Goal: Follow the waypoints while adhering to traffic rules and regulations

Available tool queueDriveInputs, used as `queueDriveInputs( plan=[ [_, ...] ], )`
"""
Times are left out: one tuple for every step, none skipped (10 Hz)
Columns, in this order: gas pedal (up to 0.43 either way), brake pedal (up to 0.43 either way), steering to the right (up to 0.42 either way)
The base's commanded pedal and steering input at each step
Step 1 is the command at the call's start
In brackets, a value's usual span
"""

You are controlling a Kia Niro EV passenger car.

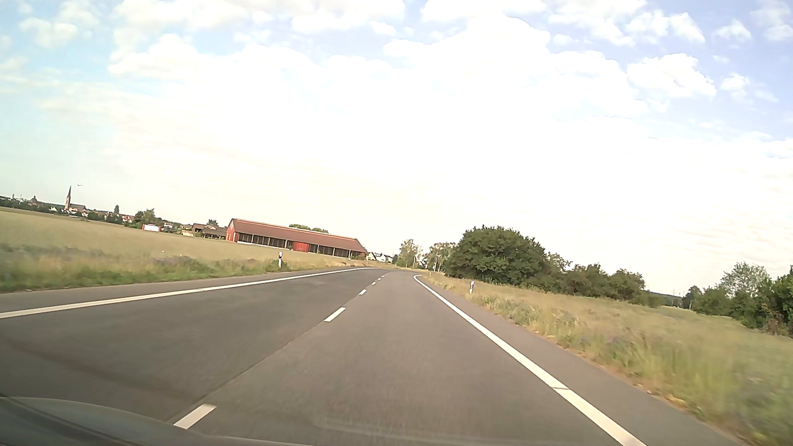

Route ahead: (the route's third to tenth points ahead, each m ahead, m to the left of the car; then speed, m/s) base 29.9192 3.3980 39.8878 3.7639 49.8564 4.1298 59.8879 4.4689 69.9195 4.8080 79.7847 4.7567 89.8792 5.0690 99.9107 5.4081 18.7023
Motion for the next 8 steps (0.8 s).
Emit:
queueDriveInputs(
  plan=[
    [0.087,0.024,-0.003],
    [0.087,0.03,-0.002],
    [0.087,0.03,-0.003],
    [0.087,0.03,-0.002],
    [0.087,0.03,-0.003],
    [0.087,0.03,-0.003],
    [0.087,0.03,-0.004],
    [0.087,0.03,-0.005]
  ],
)
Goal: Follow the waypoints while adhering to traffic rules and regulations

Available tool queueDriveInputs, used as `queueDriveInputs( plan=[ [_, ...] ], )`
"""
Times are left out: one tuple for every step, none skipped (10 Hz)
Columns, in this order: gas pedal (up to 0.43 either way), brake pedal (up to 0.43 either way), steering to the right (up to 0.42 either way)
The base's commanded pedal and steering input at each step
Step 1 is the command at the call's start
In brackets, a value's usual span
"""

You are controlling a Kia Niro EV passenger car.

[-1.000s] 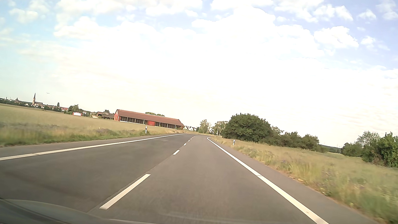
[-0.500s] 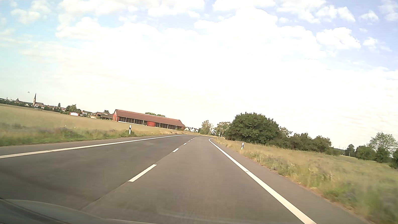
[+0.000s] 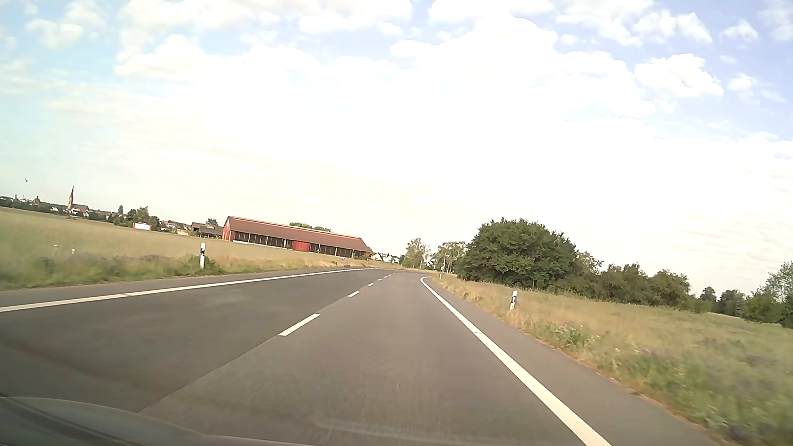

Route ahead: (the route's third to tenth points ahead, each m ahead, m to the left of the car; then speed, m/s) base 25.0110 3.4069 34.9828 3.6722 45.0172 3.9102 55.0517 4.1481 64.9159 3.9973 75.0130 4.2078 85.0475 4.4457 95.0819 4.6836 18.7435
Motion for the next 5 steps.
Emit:
queueDriveInputs(
  plan=[
    [0.087,0.03,-0.005],
    [0.087,0.03,-0.005],
    [0.087,0.03,-0.005],
    [0.087,0.03,-0.005],
    [0.087,0.03,-0.005]
  ],
)
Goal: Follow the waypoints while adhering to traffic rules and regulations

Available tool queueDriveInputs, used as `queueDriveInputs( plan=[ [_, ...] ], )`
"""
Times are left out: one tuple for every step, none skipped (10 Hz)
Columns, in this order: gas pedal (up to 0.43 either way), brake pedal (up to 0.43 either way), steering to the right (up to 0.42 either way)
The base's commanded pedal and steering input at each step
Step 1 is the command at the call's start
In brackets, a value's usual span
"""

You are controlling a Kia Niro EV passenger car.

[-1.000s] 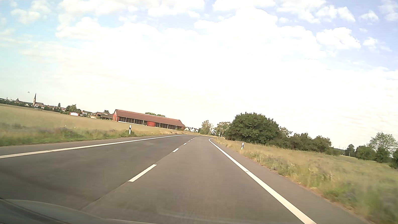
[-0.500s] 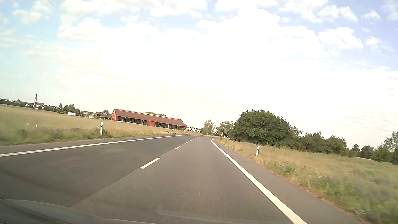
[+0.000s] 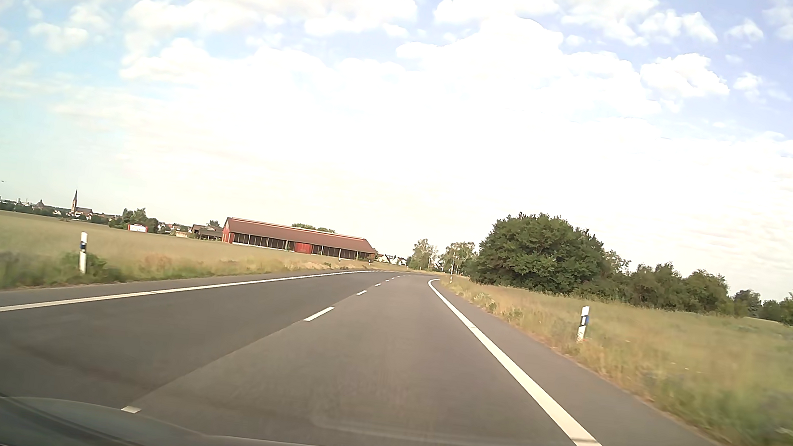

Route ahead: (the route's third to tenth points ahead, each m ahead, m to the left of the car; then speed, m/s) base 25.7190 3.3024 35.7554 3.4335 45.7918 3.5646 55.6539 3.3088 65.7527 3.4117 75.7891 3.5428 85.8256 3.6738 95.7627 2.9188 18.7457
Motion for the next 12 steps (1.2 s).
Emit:
queueDriveInputs(
  plan=[
    [0.087,0.03,-0.005],
    [0.087,0.03,-0.005],
    [0.087,0.03,-0.005],
    [0.087,0.03,-0.004],
    [0.087,0.03,-0.004],
    [0.087,0.03,-0.004],
    [0.087,0.03,-0.003],
    [0.087,0.03,-0.001],
    [0.087,0.03,0.0],
    [0.087,0.03,0.001],
    [0.087,0.03,0.001],
    [0.087,0.03,0.001]
  ],
)
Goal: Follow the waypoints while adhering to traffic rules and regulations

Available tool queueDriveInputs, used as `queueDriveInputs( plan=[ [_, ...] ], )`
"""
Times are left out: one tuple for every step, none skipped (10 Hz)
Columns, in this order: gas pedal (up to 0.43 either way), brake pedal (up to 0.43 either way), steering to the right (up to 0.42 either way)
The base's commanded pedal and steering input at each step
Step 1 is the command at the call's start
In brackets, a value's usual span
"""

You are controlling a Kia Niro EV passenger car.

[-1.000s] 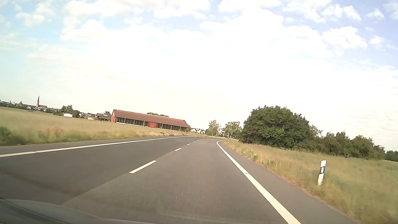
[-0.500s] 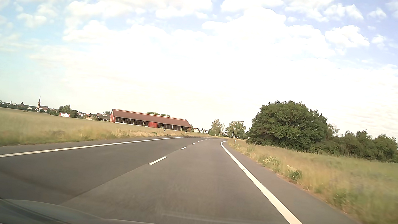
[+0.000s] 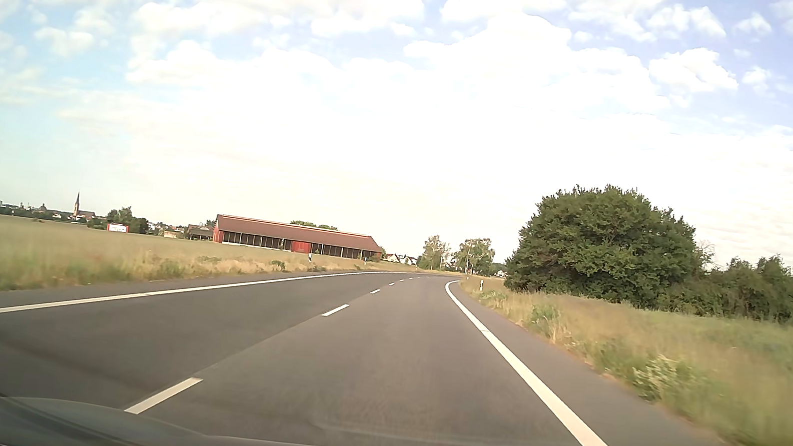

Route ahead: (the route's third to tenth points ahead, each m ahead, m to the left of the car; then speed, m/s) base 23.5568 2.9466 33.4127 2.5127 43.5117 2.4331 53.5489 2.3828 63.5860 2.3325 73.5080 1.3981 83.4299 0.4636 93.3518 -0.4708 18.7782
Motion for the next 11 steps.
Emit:
queueDriveInputs(
  plan=[
    [0.087,0.03,0.001],
    [0.087,0.03,0.001],
    [0.087,0.024,0.001],
    [0.087,0.03,0.001],
    [0.087,0.03,0.001],
    [0.079,0.03,0.001],
    [0.079,0.03,0.001],
    [0.079,0.03,0.001],
    [0.079,0.03,0.002],
    [0.079,0.03,0.004],
    [0.079,0.03,0.005]
  ],
)
